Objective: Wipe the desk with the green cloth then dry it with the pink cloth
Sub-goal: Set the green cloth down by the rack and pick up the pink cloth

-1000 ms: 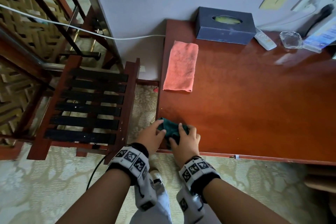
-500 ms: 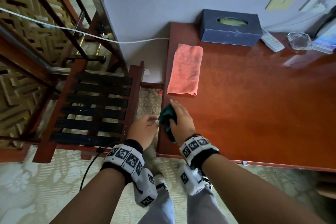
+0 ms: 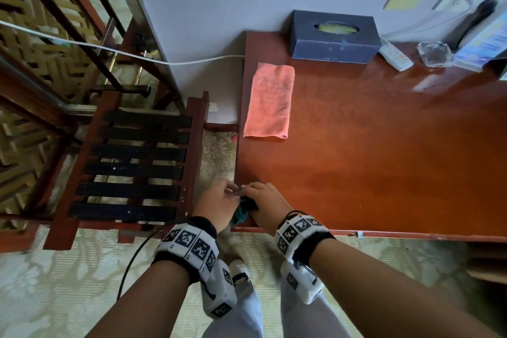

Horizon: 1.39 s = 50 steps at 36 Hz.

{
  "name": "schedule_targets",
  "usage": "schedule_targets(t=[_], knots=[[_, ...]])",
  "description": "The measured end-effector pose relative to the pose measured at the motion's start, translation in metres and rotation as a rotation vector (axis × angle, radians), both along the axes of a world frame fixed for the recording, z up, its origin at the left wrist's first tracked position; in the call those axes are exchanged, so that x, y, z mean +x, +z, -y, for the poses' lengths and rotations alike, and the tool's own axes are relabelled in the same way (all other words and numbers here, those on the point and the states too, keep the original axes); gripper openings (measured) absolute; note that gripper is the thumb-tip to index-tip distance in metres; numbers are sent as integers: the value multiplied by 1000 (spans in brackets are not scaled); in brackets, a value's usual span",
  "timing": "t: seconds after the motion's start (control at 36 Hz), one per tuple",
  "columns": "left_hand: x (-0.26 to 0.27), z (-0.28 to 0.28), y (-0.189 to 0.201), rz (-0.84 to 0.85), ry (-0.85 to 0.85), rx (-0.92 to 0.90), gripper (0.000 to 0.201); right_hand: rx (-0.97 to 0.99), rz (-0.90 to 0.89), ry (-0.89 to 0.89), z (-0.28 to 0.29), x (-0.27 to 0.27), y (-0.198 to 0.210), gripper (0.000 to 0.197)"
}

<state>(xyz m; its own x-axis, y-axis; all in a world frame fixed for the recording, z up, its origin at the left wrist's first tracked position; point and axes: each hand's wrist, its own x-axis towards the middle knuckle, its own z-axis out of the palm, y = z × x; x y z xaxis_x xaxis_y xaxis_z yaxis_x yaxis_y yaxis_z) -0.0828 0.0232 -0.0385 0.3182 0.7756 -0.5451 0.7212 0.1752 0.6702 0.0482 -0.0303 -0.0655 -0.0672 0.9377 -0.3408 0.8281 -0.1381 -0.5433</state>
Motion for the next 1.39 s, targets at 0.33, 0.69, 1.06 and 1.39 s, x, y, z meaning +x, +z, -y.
schedule_targets(t=[0.33, 0.69, 1.06, 1.39], knots=[[-23, 4, 25, 139, -185, -56, 49, 85, -273, -504, 23, -21, 51, 32], [-32, -49, 67, 95, -196, 251, 30, 131, -230, -540, 25, -12, 78, 28], [-12, -79, 83, -56, -239, 420, 37, 5, -457, -527, 15, -44, 100, 9], [63, -74, 57, -27, -308, 158, 34, -162, -586, -780, 32, -9, 82, 29]])
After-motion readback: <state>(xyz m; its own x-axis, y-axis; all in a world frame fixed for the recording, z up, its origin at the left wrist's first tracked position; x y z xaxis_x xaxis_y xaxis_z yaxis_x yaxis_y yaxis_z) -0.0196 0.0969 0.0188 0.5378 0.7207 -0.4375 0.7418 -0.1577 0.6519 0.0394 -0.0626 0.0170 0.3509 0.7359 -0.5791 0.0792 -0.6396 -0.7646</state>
